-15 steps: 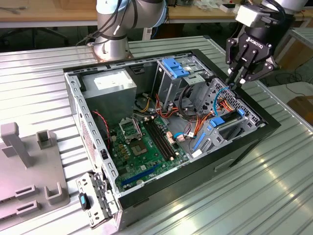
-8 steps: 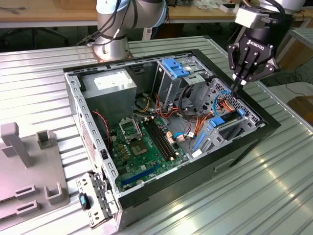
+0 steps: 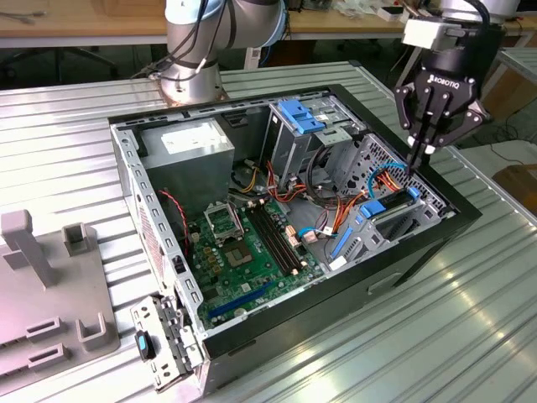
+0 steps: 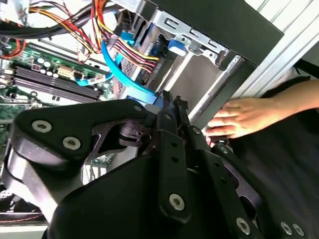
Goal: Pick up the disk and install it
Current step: 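Insert the second disk wire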
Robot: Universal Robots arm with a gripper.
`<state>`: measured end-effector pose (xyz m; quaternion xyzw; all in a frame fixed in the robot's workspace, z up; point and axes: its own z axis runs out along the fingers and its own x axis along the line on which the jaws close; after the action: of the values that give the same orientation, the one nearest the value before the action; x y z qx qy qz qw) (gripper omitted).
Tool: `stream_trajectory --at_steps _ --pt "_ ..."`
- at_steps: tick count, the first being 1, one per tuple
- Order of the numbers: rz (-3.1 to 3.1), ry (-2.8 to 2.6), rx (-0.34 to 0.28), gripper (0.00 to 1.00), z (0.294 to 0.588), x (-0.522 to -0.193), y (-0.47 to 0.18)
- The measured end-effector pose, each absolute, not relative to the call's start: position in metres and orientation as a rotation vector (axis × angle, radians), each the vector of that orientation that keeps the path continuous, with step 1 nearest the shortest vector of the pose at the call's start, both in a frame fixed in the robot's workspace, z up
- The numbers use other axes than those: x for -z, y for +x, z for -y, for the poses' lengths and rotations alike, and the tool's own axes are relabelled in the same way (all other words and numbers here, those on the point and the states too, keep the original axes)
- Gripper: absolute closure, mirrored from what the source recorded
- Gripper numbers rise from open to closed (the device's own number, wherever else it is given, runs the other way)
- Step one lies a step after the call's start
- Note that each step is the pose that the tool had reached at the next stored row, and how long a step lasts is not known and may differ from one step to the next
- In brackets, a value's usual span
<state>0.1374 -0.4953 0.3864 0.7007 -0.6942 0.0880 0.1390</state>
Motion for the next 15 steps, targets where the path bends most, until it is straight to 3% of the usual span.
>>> stream_trajectory --at_steps 3,6,10,13,15 --pt "2.003 2.021 -0.262 0.81 0.493 -0.38 0.137" --pt "2.003 2.021 -0.263 0.62 0.491 -0.372 0.137" --pt "2.004 2.021 -0.265 0.64 0.491 -0.362 0.137" --pt "2.004 2.021 -0.265 0.78 0.491 -0.361 0.137" --pt "2.004 2.021 -0.266 0.78 0.491 -0.359 0.137"
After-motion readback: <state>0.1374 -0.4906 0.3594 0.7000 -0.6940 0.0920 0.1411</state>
